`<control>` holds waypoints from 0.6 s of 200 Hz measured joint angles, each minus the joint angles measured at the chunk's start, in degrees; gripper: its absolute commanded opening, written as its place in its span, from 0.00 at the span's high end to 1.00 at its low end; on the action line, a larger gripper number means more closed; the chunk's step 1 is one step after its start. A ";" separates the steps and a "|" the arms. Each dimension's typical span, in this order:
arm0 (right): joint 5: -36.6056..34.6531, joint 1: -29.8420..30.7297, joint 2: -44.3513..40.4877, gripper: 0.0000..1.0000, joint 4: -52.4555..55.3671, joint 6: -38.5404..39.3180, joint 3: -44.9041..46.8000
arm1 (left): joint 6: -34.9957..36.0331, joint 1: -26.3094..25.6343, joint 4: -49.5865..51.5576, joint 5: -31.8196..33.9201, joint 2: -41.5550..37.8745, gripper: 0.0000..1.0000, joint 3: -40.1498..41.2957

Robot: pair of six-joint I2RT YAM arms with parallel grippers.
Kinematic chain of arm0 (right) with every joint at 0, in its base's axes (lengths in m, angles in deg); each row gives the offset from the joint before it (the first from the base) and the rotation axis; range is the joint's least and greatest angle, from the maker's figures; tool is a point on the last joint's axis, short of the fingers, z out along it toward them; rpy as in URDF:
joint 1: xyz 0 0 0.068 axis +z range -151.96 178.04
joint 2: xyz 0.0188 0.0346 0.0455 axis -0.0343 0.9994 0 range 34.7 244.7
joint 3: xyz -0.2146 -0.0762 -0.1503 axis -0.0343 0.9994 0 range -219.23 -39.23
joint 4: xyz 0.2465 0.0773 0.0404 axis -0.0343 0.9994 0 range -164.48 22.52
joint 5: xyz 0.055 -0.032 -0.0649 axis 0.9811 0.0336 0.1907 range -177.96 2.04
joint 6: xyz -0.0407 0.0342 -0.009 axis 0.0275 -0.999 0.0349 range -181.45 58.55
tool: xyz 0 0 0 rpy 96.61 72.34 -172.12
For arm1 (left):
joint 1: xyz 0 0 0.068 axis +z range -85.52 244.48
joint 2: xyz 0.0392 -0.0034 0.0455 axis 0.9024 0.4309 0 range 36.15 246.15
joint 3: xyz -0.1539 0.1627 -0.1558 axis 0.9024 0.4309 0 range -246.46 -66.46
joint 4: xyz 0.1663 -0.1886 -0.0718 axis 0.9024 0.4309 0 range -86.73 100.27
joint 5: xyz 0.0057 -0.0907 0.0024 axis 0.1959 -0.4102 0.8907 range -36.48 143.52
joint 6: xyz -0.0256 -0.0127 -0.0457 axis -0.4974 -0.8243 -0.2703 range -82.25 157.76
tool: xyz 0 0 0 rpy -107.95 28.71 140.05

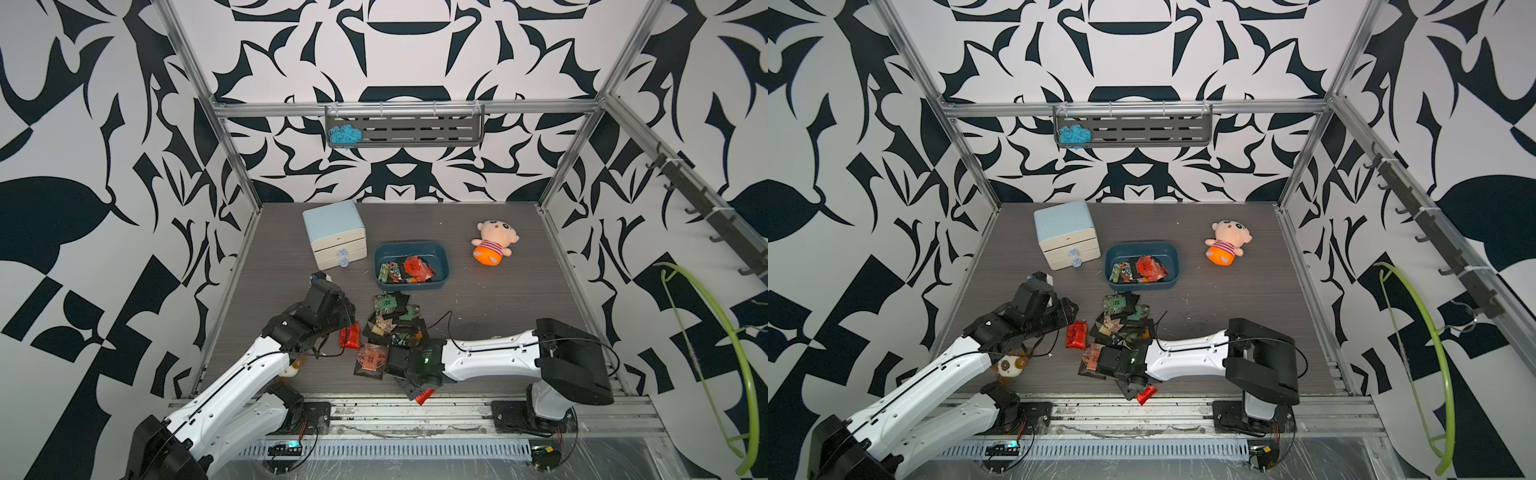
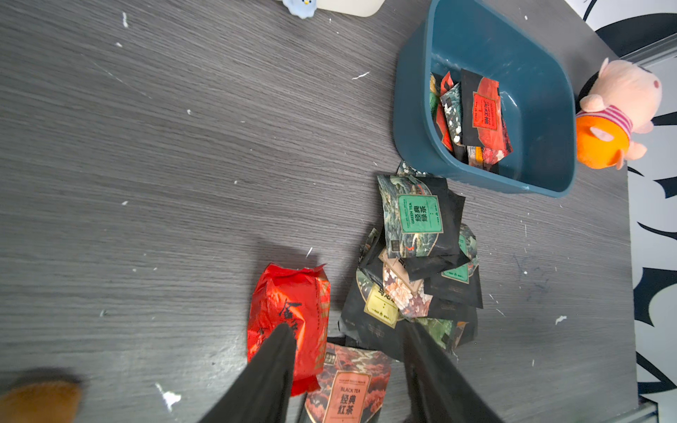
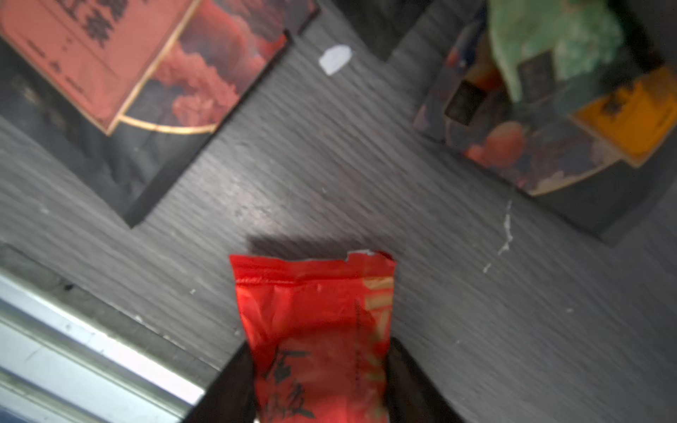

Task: Put the tea bags into the storage box
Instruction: Pick up the tea bag from the center of the board.

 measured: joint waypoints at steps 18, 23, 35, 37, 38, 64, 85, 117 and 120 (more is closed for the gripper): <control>-0.39 0.00 0.02 0.66 0.72 -0.42 -0.61 | -0.20 0.00 0.00 0.02 0.00 0.46 0.02; -0.57 0.00 0.02 0.67 1.01 -0.35 -0.81 | -0.26 0.00 0.00 0.02 0.00 0.47 0.02; -1.11 0.00 0.00 0.69 1.84 -0.13 -1.27 | -0.35 0.00 0.00 0.09 0.00 0.46 0.02; -1.16 0.00 0.00 0.69 2.01 -0.26 -1.33 | -0.37 0.00 0.00 0.09 0.00 0.47 0.02; -1.20 0.00 0.00 0.69 2.03 -0.24 -1.36 | -0.39 0.00 0.00 0.09 0.00 0.47 0.02; -3.15 0.00 -0.46 0.69 4.59 0.00 -2.45 | -0.48 0.00 -0.09 0.52 0.00 0.46 0.07; -5.27 -0.22 -3.41 0.68 7.32 0.48 -3.76 | -0.50 0.00 -0.15 0.85 0.17 0.47 0.37; -6.73 -4.15 -10.64 0.68 9.75 2.97 -7.10 | -0.66 0.00 -0.39 1.75 0.50 0.46 1.42; -6.80 -5.03 -11.34 0.68 9.79 3.30 -7.37 | -0.66 0.00 -0.44 1.88 0.50 0.46 1.53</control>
